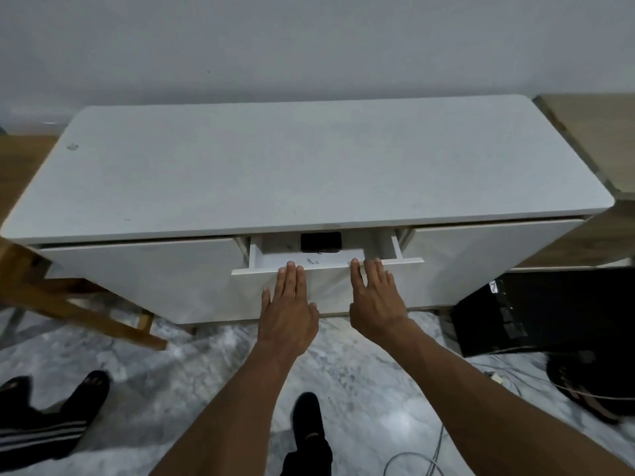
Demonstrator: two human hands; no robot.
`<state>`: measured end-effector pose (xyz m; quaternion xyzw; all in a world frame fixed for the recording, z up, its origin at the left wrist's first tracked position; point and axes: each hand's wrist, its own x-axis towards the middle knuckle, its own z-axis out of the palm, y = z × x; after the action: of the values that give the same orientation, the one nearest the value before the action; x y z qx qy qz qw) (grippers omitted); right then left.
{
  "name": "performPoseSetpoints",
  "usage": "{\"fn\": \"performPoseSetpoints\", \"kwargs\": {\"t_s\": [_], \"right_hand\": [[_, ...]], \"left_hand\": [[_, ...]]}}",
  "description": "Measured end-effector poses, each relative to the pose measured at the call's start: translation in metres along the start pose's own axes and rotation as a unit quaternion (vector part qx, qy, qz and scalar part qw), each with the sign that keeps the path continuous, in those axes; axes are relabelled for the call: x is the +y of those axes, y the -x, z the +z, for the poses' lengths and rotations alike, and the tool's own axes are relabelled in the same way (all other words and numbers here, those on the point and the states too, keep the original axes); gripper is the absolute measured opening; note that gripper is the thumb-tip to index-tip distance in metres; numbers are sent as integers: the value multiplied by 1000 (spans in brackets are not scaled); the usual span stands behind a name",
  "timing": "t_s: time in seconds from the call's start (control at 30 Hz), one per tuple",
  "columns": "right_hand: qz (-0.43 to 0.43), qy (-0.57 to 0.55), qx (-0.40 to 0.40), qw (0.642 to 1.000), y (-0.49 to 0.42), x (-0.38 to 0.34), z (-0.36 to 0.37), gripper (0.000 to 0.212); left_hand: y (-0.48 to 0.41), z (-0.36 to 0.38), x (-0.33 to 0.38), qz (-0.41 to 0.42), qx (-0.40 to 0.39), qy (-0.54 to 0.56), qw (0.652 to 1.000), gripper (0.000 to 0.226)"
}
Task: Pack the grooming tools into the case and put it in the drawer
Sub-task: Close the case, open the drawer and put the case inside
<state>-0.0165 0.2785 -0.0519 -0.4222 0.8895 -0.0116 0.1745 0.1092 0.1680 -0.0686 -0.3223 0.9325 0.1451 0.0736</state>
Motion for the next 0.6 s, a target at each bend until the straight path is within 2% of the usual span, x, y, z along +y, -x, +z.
{"fn": "performPoseSetpoints", "kwargs": {"t_s": [0.27,0.4,0.6], "right_hand": [[22,-15,2,1000,-62,-3,-20,89],[25,-11,11,1000,-70,-5,-19,90],[18,-15,-20,1000,-69,-2,-22,96]], "left_hand": [[-66,-13,-16,29,35,9,999,70],[-71,-10,-16,32,39,34,998,73],[-72,-4,-15,35,27,37,998,77]]}}
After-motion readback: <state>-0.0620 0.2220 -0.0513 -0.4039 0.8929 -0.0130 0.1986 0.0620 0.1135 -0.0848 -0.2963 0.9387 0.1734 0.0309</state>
